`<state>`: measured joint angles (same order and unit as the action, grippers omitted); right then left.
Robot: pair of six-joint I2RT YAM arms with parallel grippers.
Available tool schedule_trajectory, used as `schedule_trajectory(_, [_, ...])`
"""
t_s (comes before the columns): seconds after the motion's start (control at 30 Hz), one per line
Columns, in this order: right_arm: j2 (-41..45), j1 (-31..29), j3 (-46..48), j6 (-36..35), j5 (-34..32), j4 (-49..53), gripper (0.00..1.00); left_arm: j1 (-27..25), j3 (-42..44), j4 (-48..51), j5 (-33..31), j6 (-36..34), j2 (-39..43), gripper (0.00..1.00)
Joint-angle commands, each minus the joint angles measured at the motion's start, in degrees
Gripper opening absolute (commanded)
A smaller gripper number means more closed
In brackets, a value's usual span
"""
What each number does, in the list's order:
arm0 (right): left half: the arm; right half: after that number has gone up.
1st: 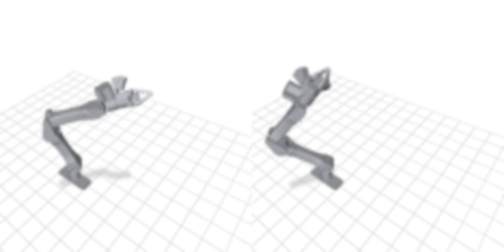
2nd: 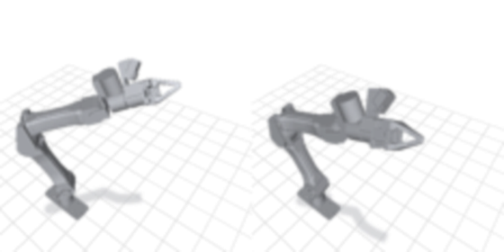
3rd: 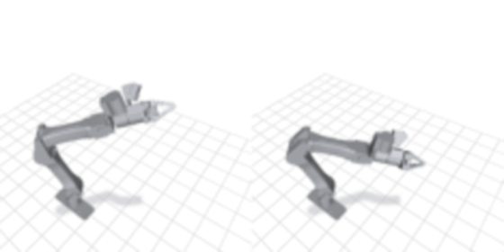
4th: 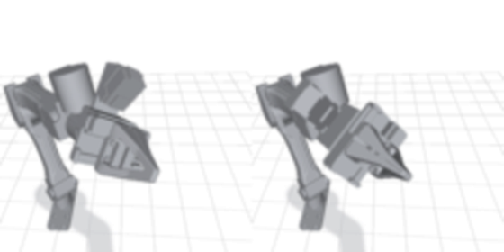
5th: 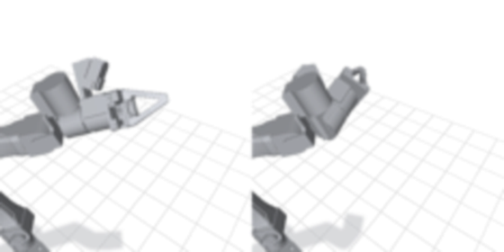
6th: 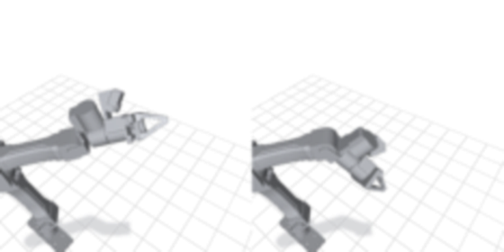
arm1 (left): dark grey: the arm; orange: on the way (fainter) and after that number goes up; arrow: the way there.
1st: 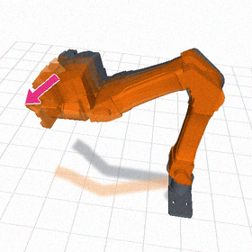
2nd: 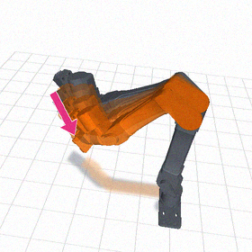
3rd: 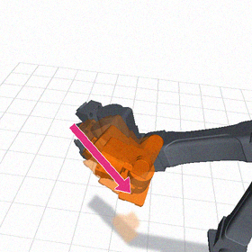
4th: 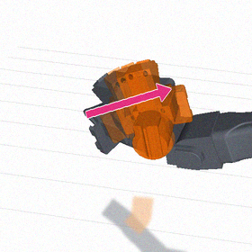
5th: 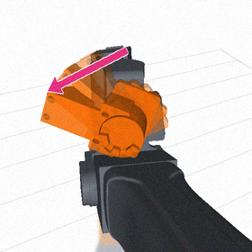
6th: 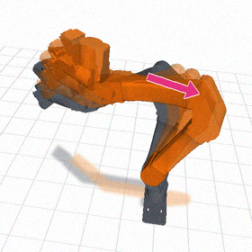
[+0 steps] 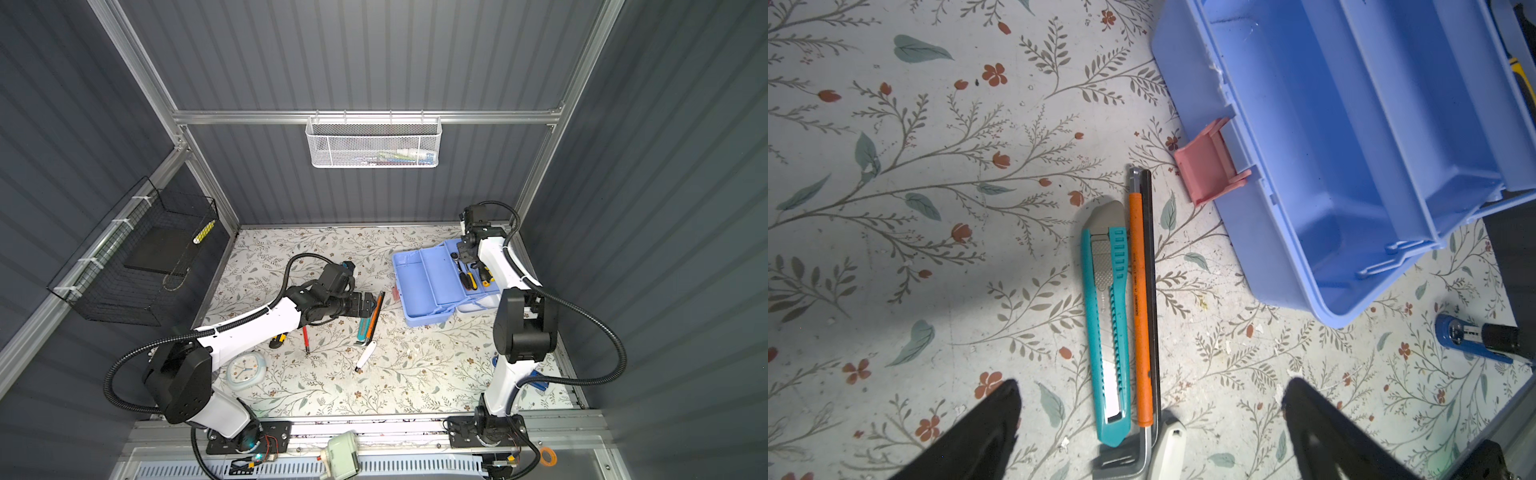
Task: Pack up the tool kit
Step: 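Carry the black screwdriver into the tray with the right gripper and release, then withdraw the right gripper while the left lowers onto the white-handled tool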
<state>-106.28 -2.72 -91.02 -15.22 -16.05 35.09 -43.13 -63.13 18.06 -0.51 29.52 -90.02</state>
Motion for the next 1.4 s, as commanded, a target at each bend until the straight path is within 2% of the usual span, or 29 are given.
schedule_trajectory(0.0, [-0.33, -0.19, 0.77, -1.14, 0.69, -0.93, 0.13, 0.29, 0.46, 0.72, -0.63, -0.59, -0.48, 1.0])
schedule_trajectory(0.07, [-0.35, -0.27, 1.11, -0.74, 1.09, -0.99, 0.21, 0.26, 0.47, 0.65, -0.46, -0.58, -0.58, 1.0])
schedule_trajectory(0.57, [4.04, -0.27, 2.42, 5.18, 2.59, 0.68, 0.47, 0.27, 0.91, 0.83, -0.45, -0.51, -0.19, 1.0])
schedule_trajectory(0.73, [8.0, -0.27, 5.31, 9.59, 3.22, 0.42, 0.65, 0.35, 1.17, 1.18, -0.79, -0.46, -0.2, 1.0])
schedule_trajectory(0.8, [9.76, -0.27, 6.65, 11.7, 3.28, 0.03, 0.75, 0.36, 1.19, 1.56, -1.03, -0.51, -0.46, 1.0])
schedule_trajectory(0.97, [13.54, -0.27, 9.86, 16.59, 6.44, 0.28, 0.88, 0.24, 0.82, 3.05, -1.03, -0.6, -1.71, 0.99])
schedule_trajectory(1.17, [19.31, -1.35, 16.16, 21.86, 9.67, -1.35, 0.89, 0.29, 1.09, 3.23, 0.24, -0.62, -3.09, 0.94])
schedule_trajectory(1.37, [24.01, -4.56, 22.06, 25.43, 9.69, -3.58, 0.89, 0.32, 0.21, 4.64, 0.07, -0.29, -5.95, 0.77])
